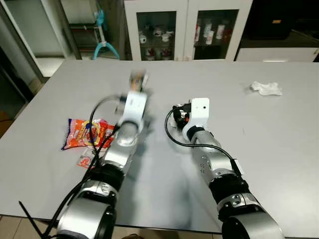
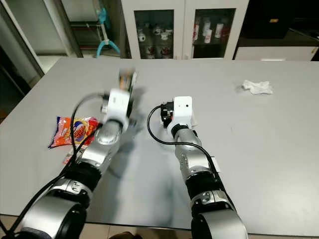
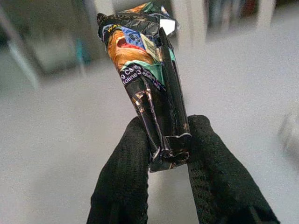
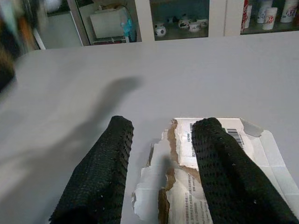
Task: Picking trash to rubbish bin
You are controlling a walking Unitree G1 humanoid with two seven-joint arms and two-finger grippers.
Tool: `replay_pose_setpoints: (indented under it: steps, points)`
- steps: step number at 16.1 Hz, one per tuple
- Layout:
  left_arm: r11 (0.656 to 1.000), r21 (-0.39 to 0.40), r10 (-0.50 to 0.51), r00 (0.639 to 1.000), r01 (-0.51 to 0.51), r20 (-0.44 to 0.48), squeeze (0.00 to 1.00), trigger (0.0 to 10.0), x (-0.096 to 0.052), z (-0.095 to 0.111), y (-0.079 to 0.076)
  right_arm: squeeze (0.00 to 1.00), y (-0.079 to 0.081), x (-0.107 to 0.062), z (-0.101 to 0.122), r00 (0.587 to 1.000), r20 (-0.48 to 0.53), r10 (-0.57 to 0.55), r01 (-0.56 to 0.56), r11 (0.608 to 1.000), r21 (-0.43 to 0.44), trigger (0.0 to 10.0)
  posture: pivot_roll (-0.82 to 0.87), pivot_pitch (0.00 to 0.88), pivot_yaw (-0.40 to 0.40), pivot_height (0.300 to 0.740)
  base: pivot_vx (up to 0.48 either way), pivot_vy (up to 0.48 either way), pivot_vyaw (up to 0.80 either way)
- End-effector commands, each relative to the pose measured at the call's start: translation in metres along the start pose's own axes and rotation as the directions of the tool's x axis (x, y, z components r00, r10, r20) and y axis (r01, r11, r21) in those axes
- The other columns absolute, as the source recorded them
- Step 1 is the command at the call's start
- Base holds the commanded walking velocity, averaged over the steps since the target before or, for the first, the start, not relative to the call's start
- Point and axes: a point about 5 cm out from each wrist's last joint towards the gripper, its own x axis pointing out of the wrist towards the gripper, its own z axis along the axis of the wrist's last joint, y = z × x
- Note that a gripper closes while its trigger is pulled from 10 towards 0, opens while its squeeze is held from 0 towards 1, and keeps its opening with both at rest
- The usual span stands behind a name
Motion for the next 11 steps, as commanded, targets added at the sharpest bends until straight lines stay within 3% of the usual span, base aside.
replay_pose_setpoints:
  steps: [1, 2, 3, 6, 7, 8, 11]
  points:
    - [1.0, -0.001, -0.002, 0.999, 0.002, 0.037, 0.0, 10.0, 0.0, 0.004, -0.001, 0.0, 0.004, 0.001, 0.004, 1.0, 0.008, 0.021, -0.021, 1.0, -0.003, 10.0, 0.05, 0.0, 0.059, 0.74, 0.0, 0.0, 0.0]
    - [1.0, 0.001, -0.009, 0.999, 0.009, 0.035, 0.0, 10.0, -0.001, 0.002, -0.004, 0.0, 0.004, 0.001, 0.004, 1.0, 0.009, 0.021, -0.021, 1.0, -0.003, 10.0, 0.05, 0.0, 0.061, 0.74, 0.0, 0.0, 0.0]
    - [1.0, 0.0, -0.018, 0.999, 0.018, 0.029, 0.0, 0.0, -0.002, -0.001, -0.005, 0.0, 0.003, 0.001, 0.005, 1.0, 0.01, 0.019, -0.019, 1.0, -0.003, 10.0, 0.05, 0.0, 0.061, 0.74, 0.0, 0.0, 0.0]
    - [1.0, -0.012, -0.026, 0.998, 0.027, 0.052, 0.0, 0.0, -0.002, 0.001, -0.006, 0.0, 0.003, 0.001, 0.005, 1.0, 0.011, 0.015, -0.015, 1.0, 0.0, 10.0, 0.05, 0.0, 0.062, 0.74, 0.0, 0.0, 0.0]
    - [0.999, -0.026, -0.022, 0.998, 0.024, 0.06, 0.0, 2.0, -0.002, 0.001, -0.006, 0.0, 0.003, 0.002, 0.005, 1.0, 0.005, 0.015, -0.015, 1.0, 0.004, 10.0, 0.05, 0.0, 0.063, 0.74, 0.0, 0.0, 0.0]
    - [0.999, -0.034, -0.019, 0.998, 0.021, 0.061, 0.0, 10.0, -0.002, 0.002, -0.006, 0.0, 0.003, 0.002, 0.002, 1.0, -0.03, 0.008, -0.008, 1.0, -0.002, 10.0, 0.05, 0.0, 0.064, 0.74, 0.0, 0.0, 0.0]
    - [0.999, -0.033, -0.018, 0.997, 0.02, 0.07, 0.0, 10.0, -0.001, 0.003, -0.005, 0.0, -0.003, 0.002, -0.008, 0.994, -0.104, -0.041, 0.039, 0.999, -0.018, 10.0, 0.05, 0.0, 0.064, 0.74, 0.0, 0.0, 0.0]
